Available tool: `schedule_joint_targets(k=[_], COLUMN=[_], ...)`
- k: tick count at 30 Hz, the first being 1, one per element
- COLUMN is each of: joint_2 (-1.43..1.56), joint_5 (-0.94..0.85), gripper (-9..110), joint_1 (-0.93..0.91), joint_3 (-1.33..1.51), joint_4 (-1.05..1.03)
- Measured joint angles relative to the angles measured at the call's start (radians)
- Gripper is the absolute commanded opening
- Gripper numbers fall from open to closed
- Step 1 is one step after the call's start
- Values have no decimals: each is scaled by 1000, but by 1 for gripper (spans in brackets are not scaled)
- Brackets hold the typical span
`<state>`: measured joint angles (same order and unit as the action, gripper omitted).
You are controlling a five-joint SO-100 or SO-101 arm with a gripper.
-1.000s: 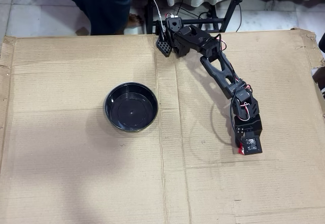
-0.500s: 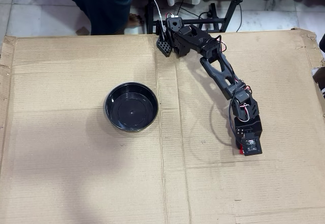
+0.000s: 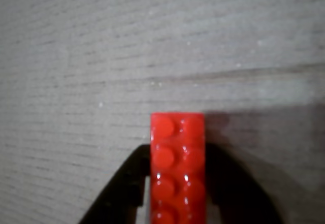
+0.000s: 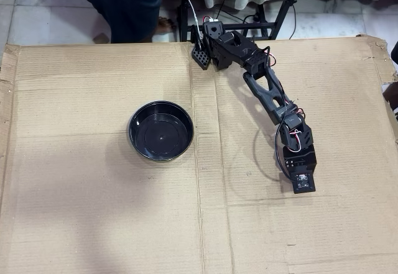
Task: Grasp a lego block and put it in the bin.
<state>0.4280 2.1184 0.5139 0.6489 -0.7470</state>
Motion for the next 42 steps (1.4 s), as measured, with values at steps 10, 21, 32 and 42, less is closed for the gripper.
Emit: schedule_joint_targets(k=[10,21,32,42], joint_2=[-15,14,61,164], joint_5=[0,0,0,0], gripper=[7,7,7,7], joint_1=[-5,-44,-117,-163], joint_3=[-69,-69,-66,-66], joint_4=[-21,-103,-166,-169])
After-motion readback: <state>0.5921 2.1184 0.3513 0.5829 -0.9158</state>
